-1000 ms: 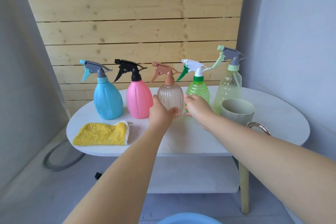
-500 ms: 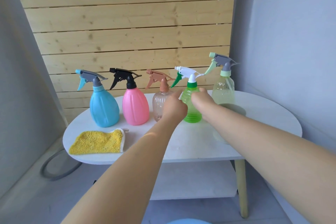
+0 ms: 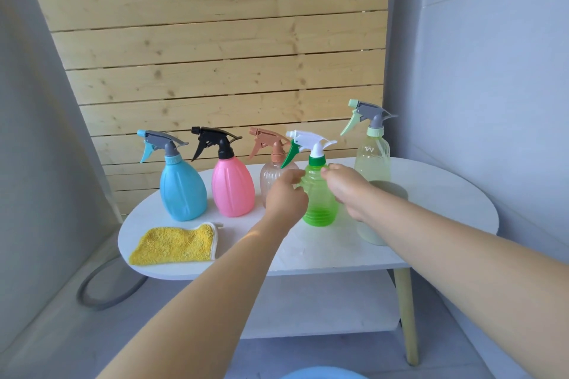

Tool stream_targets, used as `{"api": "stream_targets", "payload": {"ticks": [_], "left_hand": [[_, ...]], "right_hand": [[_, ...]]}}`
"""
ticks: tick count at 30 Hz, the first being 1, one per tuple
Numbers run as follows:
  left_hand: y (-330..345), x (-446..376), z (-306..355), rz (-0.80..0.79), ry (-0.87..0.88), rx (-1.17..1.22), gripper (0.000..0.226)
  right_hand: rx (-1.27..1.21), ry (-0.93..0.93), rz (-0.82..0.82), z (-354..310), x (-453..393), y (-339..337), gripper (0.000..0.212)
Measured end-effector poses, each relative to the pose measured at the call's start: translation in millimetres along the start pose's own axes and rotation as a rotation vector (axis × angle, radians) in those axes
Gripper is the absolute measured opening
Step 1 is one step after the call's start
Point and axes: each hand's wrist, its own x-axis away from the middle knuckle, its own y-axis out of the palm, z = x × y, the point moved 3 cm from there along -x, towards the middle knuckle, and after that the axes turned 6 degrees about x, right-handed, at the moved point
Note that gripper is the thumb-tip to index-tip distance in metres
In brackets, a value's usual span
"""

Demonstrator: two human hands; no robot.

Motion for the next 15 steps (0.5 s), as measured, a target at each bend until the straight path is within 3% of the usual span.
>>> {"api": "stream_targets", "payload": {"ticks": [9, 15], "left_hand": [[-34.5, 62.6, 11.6, 0.086, -0.002, 0.117, 0.015], [-45.0, 109.8, 6.0, 0.111, -0.021, 0.309, 0.014]], "right_hand": [[0.076, -0.146, 0.000, 16.0, 43.3, 4.2, 0.042], [0.029, -0.292, 0.005, 29.2, 89.6, 6.5, 0.031]]}}
